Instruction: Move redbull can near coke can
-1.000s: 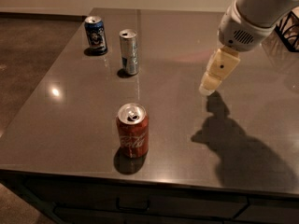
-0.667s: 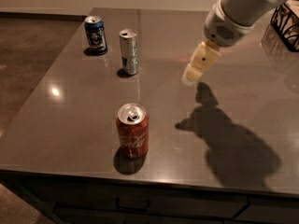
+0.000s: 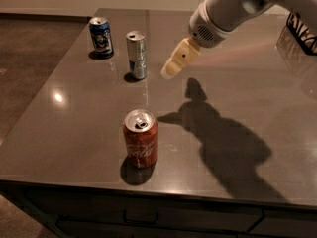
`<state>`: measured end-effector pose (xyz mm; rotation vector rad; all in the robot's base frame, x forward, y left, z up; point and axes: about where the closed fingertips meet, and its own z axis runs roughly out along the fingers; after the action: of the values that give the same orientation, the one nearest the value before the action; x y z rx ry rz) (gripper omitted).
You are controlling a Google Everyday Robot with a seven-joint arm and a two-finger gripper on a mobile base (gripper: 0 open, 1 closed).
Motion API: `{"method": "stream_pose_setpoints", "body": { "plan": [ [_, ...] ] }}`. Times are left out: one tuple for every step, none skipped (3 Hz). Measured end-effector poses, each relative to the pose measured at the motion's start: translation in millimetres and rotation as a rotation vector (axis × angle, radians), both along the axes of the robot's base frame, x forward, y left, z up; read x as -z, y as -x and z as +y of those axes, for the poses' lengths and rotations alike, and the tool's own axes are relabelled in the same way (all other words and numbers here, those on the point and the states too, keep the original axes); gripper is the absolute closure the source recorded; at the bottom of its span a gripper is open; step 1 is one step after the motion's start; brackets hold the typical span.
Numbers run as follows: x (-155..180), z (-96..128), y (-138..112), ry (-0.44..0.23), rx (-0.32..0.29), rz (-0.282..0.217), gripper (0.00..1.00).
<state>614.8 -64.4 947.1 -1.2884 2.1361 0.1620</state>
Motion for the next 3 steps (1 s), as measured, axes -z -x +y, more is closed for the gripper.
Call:
{"method": "stream_pose_setpoints", "body": {
  "plan": [
    [6.6, 33.8, -16.3, -0.069, 0.002, -0.022, 0.00],
    [15.4, 62.2, -32.2, -0.114, 0.011, -0.046, 0.00],
    [23.1, 85.9, -52.2, -0.146, 0.012, -0.062, 0.00]
  ]
}}
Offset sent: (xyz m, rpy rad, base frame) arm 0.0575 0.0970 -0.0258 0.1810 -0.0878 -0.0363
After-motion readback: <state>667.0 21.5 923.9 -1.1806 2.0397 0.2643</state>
